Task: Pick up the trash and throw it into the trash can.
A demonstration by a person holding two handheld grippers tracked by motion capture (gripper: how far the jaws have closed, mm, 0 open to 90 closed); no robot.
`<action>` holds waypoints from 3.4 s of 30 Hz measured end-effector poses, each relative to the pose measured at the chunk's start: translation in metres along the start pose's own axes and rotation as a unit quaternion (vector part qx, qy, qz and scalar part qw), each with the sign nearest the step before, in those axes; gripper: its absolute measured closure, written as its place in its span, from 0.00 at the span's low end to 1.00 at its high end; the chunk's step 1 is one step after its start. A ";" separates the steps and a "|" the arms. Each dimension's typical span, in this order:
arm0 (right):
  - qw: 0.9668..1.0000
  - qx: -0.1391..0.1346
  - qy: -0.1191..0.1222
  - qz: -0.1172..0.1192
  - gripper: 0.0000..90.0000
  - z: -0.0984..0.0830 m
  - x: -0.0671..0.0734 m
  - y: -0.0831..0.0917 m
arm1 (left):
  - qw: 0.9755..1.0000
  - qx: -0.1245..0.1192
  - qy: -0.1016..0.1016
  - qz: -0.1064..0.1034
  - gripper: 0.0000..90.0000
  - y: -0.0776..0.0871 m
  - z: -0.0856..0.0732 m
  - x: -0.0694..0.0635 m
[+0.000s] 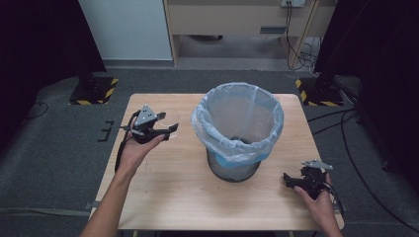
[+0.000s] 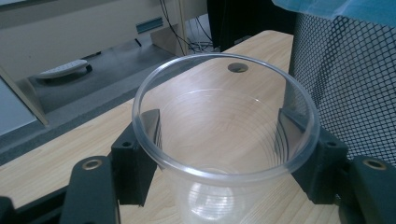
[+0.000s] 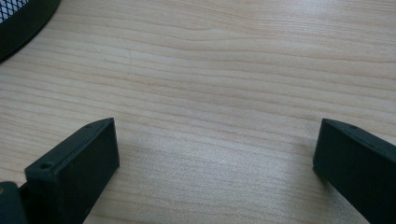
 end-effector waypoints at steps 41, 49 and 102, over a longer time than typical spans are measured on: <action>1.000 0.000 0.000 0.000 0.00 0.000 0.000 0.000 | 0.996 -0.032 -0.081 -0.034 0.35 0.045 0.100 -0.025; 1.000 0.000 0.000 0.000 0.00 0.000 0.000 0.000 | 0.994 -0.036 -0.092 -0.040 0.35 0.050 0.116 -0.032; 1.000 0.000 0.000 0.001 0.00 0.000 0.000 0.000 | 0.989 -0.047 -0.122 -0.075 0.35 0.061 0.171 -0.059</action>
Point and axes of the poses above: each handheld gripper's, and its own axes: y roughly backward along the jaws, z roughly out of its top, x roughly to its left, the point moved 8 cm from there along -y, roughly forward along the jaws, and after that the axes turned 6 degrees about -z, right-handed, at the moved point
